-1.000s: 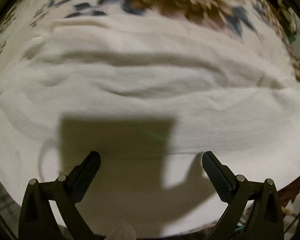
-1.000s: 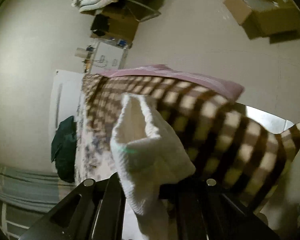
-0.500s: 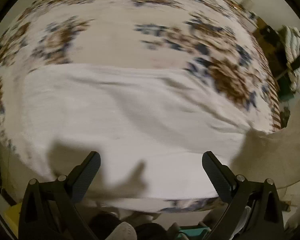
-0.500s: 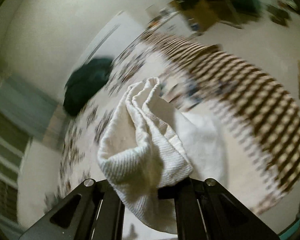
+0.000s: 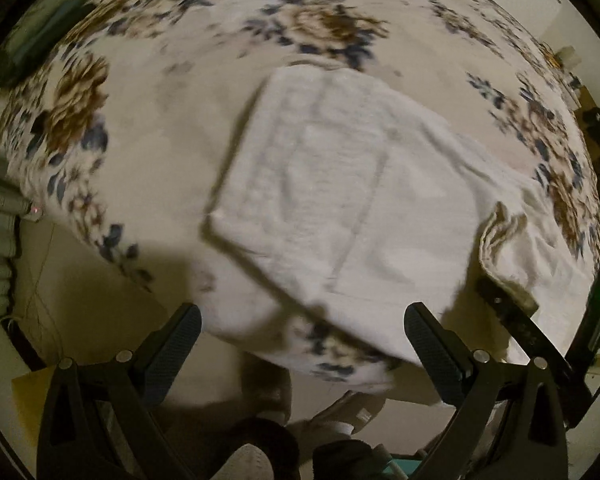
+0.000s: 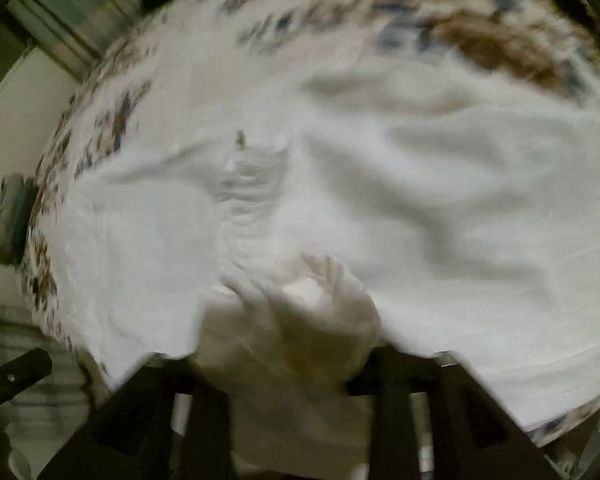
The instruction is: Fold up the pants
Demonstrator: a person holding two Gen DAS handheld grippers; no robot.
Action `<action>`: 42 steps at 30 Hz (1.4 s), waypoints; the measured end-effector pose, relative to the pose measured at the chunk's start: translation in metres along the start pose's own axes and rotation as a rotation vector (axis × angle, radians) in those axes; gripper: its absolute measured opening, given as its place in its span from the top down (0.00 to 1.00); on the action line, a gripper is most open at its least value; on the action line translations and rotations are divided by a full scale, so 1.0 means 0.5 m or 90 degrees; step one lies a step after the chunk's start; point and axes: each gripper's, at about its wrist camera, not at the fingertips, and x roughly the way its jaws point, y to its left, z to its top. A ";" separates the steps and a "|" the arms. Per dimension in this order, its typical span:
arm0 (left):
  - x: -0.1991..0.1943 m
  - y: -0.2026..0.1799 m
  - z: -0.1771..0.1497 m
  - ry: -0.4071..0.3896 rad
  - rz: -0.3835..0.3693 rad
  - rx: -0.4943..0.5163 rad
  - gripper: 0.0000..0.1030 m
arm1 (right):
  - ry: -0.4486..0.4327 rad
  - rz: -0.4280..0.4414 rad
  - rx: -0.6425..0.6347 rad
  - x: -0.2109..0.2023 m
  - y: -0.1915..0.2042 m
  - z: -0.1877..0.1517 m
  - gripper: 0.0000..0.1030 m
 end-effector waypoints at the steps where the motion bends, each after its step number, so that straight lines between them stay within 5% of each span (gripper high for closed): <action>1: 0.001 0.009 0.000 0.001 0.005 -0.003 0.00 | 0.016 0.029 0.003 0.006 0.012 -0.004 0.36; 6: 0.006 0.026 0.005 -0.005 0.017 -0.013 0.00 | 0.035 0.193 0.092 -0.038 -0.017 0.005 0.33; 10: 0.030 0.075 0.016 -0.012 0.022 -0.085 0.00 | 0.010 0.134 0.150 -0.081 -0.102 0.024 0.33; 16: 0.120 0.170 0.012 -0.030 -0.089 -0.290 0.00 | 0.030 0.046 0.167 -0.083 -0.177 0.015 0.33; 18: 0.154 0.175 0.018 -0.035 -0.140 -0.324 0.00 | 0.039 0.029 0.160 -0.068 -0.190 0.012 0.33; 20: 0.157 0.167 0.027 -0.067 -0.138 -0.329 0.01 | 0.045 0.024 0.165 -0.078 -0.194 0.019 0.33; 22: 0.137 0.150 0.037 -0.100 -0.104 -0.302 0.12 | 0.047 0.022 0.170 -0.082 -0.195 0.032 0.33; 24: 0.109 0.142 0.035 -0.117 -0.098 -0.301 0.40 | 0.050 0.024 0.171 -0.090 -0.202 0.027 0.33; 25: 0.091 0.140 0.031 -0.132 -0.094 -0.303 0.46 | 0.053 0.021 0.172 -0.097 -0.195 0.030 0.33; 27: 0.063 0.143 0.024 -0.164 -0.081 -0.305 0.88 | 0.059 0.019 0.172 -0.098 -0.184 0.030 0.33; 35: -0.022 0.108 0.081 -0.268 -0.118 -0.224 0.91 | 0.078 0.017 0.125 -0.076 -0.129 0.028 0.33; 42: 0.114 0.190 0.095 -0.147 -0.111 -0.272 0.86 | 0.094 0.005 0.085 -0.068 -0.097 0.021 0.33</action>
